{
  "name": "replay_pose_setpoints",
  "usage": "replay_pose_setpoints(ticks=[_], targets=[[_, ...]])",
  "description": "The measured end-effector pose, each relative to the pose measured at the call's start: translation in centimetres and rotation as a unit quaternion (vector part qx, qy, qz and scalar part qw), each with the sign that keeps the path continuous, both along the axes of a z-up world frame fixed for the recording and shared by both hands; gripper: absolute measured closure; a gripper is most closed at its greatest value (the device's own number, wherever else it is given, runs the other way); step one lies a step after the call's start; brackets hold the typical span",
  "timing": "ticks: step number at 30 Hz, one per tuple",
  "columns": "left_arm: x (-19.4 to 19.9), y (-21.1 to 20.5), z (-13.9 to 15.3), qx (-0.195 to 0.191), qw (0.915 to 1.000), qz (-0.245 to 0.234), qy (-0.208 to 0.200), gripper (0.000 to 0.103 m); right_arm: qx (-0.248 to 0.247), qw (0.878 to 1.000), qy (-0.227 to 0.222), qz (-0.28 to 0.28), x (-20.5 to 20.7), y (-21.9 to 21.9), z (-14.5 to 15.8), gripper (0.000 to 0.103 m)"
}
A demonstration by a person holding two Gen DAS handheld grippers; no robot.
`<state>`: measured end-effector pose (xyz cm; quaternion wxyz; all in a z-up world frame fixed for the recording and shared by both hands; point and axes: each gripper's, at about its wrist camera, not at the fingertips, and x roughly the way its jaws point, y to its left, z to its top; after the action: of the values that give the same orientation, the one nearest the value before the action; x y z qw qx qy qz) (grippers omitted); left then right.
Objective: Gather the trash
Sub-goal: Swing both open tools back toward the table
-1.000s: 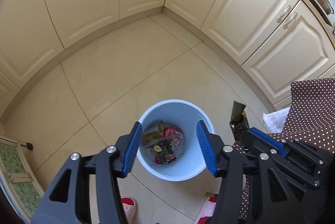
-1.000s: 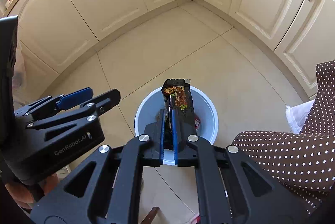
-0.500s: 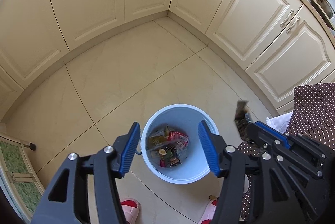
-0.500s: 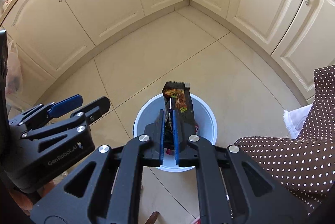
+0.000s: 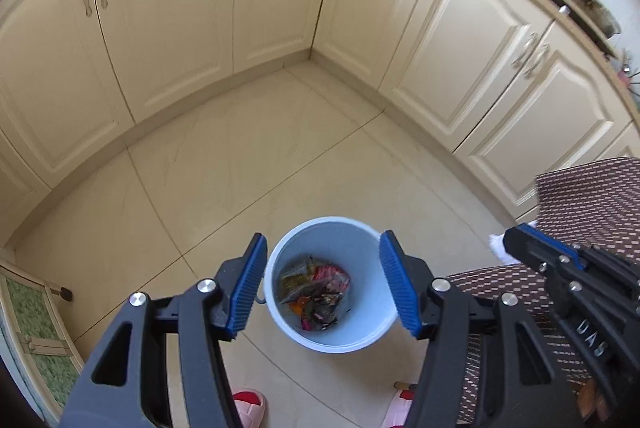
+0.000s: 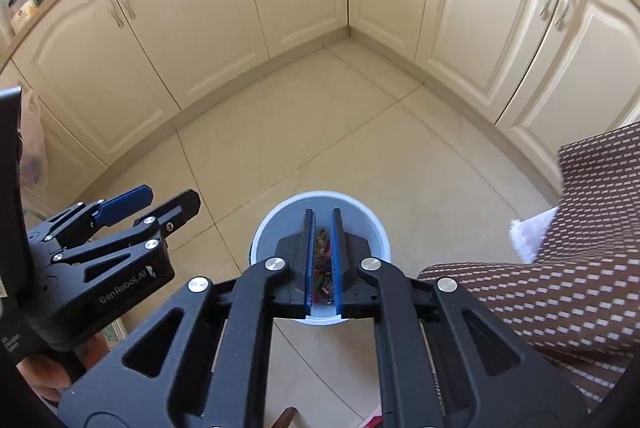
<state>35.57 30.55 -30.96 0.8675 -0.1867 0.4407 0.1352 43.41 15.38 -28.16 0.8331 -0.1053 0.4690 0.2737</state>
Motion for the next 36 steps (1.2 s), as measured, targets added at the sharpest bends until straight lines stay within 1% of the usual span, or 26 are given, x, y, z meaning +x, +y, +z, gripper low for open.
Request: replay_pose_setpoints(ticks=[3,6,7,9,12,13,15,17,18,19,22,23,24,25,27,28,29,31,33,34,36], targets=[[-1.3,-2.0,3.4,0.007,0.9995,-0.013,-0.028,0.046,0.013,0.999,-0.031,-0.006,-1.6,-2.0,3.8,0.095],[-2.6,-5.0,7.3,0.011,0.9975,-0.035,-0.061,0.044,0.030,0.997,-0.065,-0.018,-3.7,-5.1,8.2,0.095],[-3.0,-6.1,8.5,0.012,0.9965,-0.044,-0.070,0.044,0.036,0.996,-0.073,-0.021,-4.2,-6.3,9.3,0.095],[-3.6,-9.0,11.3,0.019,0.9934,-0.068,-0.090,0.044,0.042,0.994,-0.095,-0.031,-5.5,-8.6,11.6,0.095],[-4.1,-14.4,15.1,0.035,0.9865,-0.112,-0.113,0.043,0.051,0.989,-0.124,-0.057,-7.4,-13.3,15.2,0.095],[-4.2,-16.1,16.1,0.036,0.9839,-0.127,-0.120,0.042,0.051,0.987,-0.136,-0.072,-8.2,-15.5,16.4,0.094],[-4.2,-19.4,17.6,0.032,0.9793,-0.156,-0.125,0.040,0.053,0.982,-0.152,-0.100,-9.4,-19.7,18.1,0.087],[-4.0,-23.7,18.9,0.029,0.9716,-0.196,-0.129,0.040,0.050,0.976,-0.167,-0.128,-10.2,-23.6,19.3,0.068],[-3.9,-25.6,19.4,0.029,0.9677,-0.214,-0.129,0.040,0.048,0.973,-0.175,-0.143,-10.5,-25.5,19.7,0.062],[-3.6,-27.7,19.8,0.027,0.9620,-0.239,-0.130,0.040,0.045,0.969,-0.182,-0.161,-11.1,-27.8,20.2,0.058],[-2.9,-33.9,20.9,0.036,0.9472,-0.294,-0.123,0.040,0.036,0.959,-0.192,-0.206,-11.7,-34.2,20.5,0.058],[-2.6,-36.3,21.3,0.040,0.9405,-0.314,-0.123,0.040,0.035,0.955,-0.193,-0.222,-11.7,-36.3,20.5,0.058],[-2.2,-38.4,21.5,0.039,0.9350,-0.332,-0.119,0.037,0.031,0.951,-0.195,-0.238,-11.8,-38.4,20.4,0.058],[-2.0,-39.8,21.5,0.037,0.9314,-0.343,-0.115,0.036,0.028,0.947,-0.194,-0.254,-11.8,-40.5,20.2,0.057],[-0.9,-43.7,21.5,0.031,0.9214,-0.372,-0.108,0.034,0.026,0.940,-0.193,-0.279,-12.1,-43.9,19.8,0.056],[-0.2,-45.1,21.5,0.030,0.9190,-0.379,-0.104,0.034,0.024,0.936,-0.191,-0.294,-12.2,-45.8,19.5,0.054],[0.5,-46.9,21.4,0.026,0.9143,-0.392,-0.100,0.032,0.022,0.934,-0.188,-0.304,-12.2,-47.3,19.3,0.053],[1.4,-48.9,21.0,0.011,0.9074,-0.410,-0.093,0.030,0.017,0.929,-0.178,-0.325,-12.0,-50.5,18.6,0.051],[3.0,-51.5,20.3,-0.010,0.9016,-0.426,-0.075,0.030,0.014,0.926,-0.169,-0.336,-11.9,-52.1,17.9,0.051],[3.8,-52.5,19.9,-0.019,0.9002,-0.430,-0.068,0.030,0.011,0.924,-0.163,-0.344,-11.6,-53.4,17.5,0.051],[4.5,-53.6,19.4,-0.022,0.9020,-0.427,-0.064,0.030,0.010,0.923,-0.155,-0.352,-11.2,-54.7,16.8,0.050]])
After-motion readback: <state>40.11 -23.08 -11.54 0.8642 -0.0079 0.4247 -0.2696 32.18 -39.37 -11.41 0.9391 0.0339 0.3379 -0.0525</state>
